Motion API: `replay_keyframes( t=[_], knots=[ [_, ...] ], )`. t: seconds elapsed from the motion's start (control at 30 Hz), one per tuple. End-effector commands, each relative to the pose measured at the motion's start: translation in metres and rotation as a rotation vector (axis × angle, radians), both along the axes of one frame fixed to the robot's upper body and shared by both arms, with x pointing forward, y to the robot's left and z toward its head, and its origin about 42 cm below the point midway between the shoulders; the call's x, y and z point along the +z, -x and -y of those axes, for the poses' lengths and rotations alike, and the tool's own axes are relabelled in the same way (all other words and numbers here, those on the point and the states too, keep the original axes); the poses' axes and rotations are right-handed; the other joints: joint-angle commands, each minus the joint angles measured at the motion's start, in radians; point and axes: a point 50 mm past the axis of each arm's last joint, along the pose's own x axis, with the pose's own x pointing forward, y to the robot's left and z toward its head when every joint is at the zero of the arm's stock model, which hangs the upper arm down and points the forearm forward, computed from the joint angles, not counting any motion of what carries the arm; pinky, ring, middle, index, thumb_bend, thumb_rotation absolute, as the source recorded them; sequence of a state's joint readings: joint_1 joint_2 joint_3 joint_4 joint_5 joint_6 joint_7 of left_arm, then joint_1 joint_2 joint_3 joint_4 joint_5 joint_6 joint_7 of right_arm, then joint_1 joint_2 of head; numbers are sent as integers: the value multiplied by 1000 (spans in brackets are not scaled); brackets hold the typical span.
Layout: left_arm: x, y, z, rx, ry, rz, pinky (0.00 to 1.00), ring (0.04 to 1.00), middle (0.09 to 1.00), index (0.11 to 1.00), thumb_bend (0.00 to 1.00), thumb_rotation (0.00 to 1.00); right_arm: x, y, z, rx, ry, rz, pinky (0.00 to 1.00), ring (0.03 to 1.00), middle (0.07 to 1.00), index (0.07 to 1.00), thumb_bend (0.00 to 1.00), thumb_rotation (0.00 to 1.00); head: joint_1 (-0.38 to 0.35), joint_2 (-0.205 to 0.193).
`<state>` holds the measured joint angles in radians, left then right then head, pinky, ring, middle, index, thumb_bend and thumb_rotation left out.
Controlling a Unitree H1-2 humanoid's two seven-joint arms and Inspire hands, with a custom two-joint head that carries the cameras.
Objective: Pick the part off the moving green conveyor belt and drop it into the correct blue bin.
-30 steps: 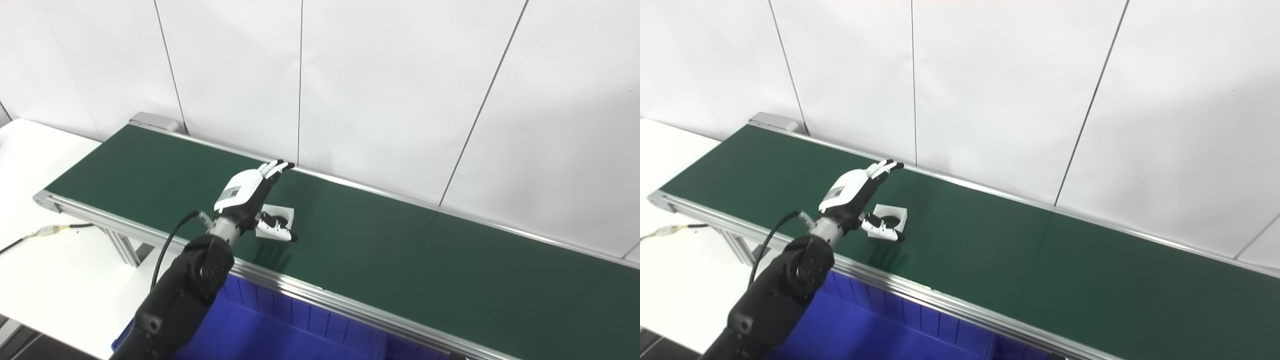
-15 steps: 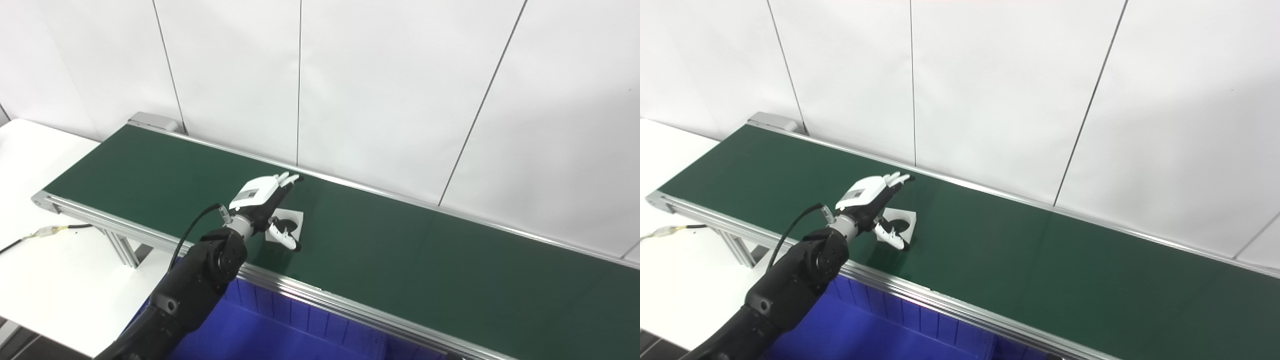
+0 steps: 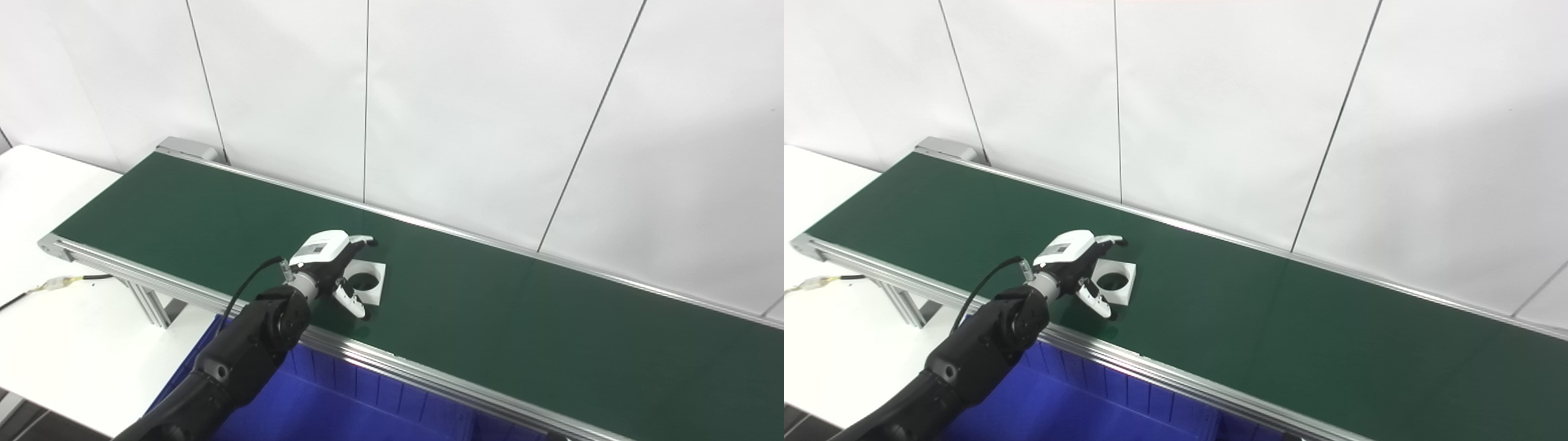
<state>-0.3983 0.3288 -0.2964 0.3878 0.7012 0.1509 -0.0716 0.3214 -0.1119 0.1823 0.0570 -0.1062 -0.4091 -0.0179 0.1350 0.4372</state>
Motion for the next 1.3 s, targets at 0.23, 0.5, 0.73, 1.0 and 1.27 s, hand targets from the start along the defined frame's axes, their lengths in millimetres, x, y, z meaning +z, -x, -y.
replay_keyframes(
  t=[0.23, 0.5, 0.73, 1.0, 1.27],
  knots=[
    [16, -16, 1, 30, 80, 135, 429, 541, 741, 744, 438, 0, 11, 0, 0, 0, -37, 82, 588, 696, 744, 783, 866, 18, 5, 3],
    [10, -18, 6, 83, 189, 180, 359, 452, 540, 575, 448, 0, 11, 2, 2, -2, -30, 80, 588, 699, 746, 788, 851, 46, 3, 5],
    [10, -14, 7, 120, 259, 246, 341, 427, 525, 505, 470, 0, 12, 2, 1, -3, -24, 85, 583, 698, 745, 788, 853, 49, 7, 9],
    [15, 2, 6, 116, 325, 345, 339, 420, 517, 510, 471, 0, 13, 2, 1, 0, -23, 86, 583, 697, 746, 789, 855, 71, 4, 21],
    [30, 47, 6, 70, 483, 457, 332, 411, 506, 524, 470, 0, 16, 5, 1, 0, -26, 95, 585, 696, 748, 790, 856, 51, -15, 58]
  ],
)
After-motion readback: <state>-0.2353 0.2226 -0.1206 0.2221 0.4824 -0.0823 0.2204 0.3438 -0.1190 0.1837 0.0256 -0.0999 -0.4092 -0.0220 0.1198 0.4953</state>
